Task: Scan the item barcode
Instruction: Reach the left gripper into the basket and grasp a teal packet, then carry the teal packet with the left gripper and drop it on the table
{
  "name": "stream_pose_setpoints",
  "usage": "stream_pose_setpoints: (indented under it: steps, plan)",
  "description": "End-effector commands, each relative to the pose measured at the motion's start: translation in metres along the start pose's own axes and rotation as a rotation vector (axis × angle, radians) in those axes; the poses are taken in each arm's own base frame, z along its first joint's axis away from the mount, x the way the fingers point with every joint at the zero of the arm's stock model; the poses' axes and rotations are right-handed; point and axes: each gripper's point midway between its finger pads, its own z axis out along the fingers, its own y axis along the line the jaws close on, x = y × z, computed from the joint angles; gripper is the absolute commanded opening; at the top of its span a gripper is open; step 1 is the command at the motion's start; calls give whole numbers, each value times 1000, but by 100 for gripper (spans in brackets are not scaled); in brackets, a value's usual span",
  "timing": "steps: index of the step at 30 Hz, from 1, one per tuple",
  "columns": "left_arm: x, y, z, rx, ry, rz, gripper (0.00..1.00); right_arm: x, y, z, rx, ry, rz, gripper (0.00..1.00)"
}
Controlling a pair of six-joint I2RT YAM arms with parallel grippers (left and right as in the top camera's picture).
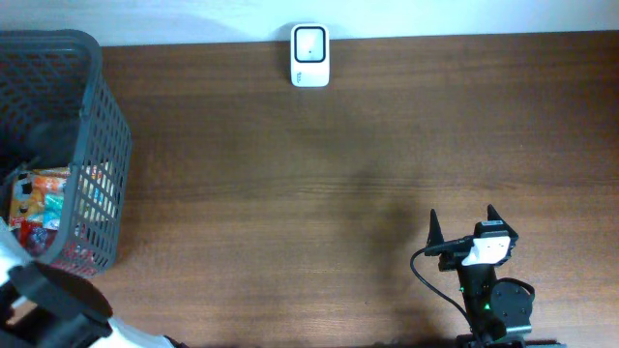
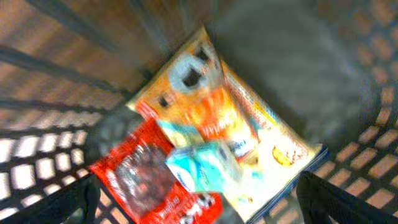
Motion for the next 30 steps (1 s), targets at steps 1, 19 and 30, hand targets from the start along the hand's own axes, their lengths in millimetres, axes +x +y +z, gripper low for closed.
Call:
stream_pose_setpoints:
  steps: [1,19,30]
  plan:
    - [28,-13,31,53,159,44,88,4,-2,0,12,5,2,98]
    - [68,-19,105,-85,375,135,0,4,-2,0,12,5,2,98]
    - [-18,-146,-239,775,-241,133,0,3,-2,0,11,5,2,98]
